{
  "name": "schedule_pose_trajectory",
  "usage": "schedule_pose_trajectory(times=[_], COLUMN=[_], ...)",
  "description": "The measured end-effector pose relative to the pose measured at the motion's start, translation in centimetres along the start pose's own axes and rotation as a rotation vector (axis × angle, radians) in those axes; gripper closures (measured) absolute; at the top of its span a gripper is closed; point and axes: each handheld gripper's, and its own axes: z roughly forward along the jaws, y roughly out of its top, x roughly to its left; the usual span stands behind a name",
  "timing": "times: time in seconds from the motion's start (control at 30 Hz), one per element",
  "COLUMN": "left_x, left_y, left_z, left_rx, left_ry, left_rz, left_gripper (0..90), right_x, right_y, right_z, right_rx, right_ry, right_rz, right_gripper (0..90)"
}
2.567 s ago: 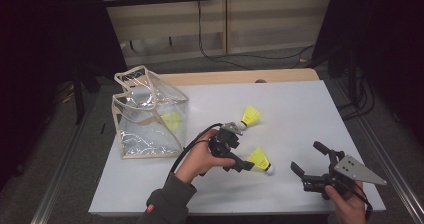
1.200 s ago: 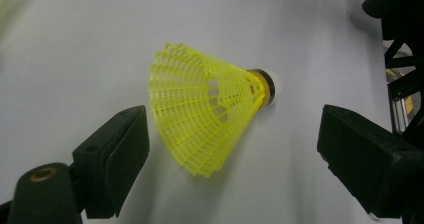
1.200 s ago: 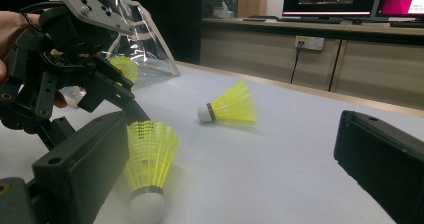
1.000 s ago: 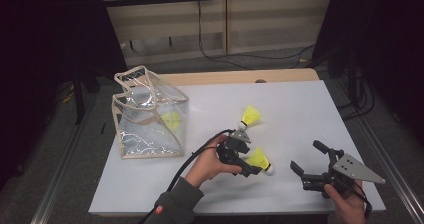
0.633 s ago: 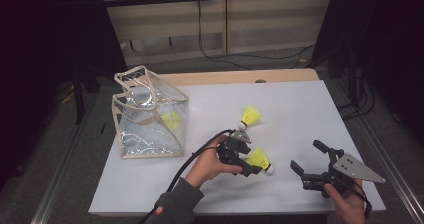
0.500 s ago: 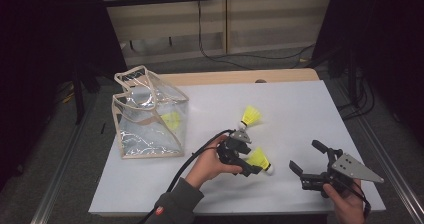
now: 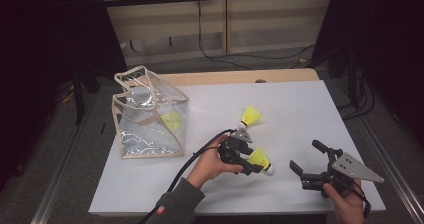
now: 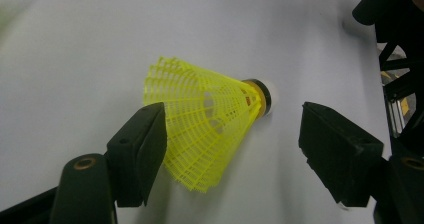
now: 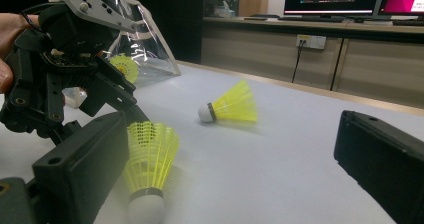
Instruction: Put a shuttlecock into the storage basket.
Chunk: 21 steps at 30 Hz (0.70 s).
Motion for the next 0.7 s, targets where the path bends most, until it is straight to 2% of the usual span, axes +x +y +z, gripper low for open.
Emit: schedule_pose_trajectory(times=[0.3, 0.5, 0.6, 0.7], left_x=[0.18, 0.22, 0.26, 0.36], left_y=[-0.10, -0.09, -0.07, -0.15], left_z=[0.39, 0.44, 0.39, 0.63], left_rx=[0.014, 0.014, 0.023, 0.025], left_ry=[-0.011, -0.038, -0.038, -0.054], left_rz=[0.002, -0.012, -0.005, -0.021], left_gripper=[31.4, 36.1, 40.0, 43.0], right_x=[-0.04, -0.11, -0.13, -0.16], right_y=[0.07, 0.03, 0.05, 0.06], right_z=[-0.01, 0.02, -0.03, -0.08], right_rx=[0.000, -0.003, -0.003, -0.002], right_ry=[-0.003, -0.002, -0.004, -0.007], right_rz=[0.000, -0.002, 0.000, 0.001], right_gripper=[0.9, 0.9, 0.9, 0.9])
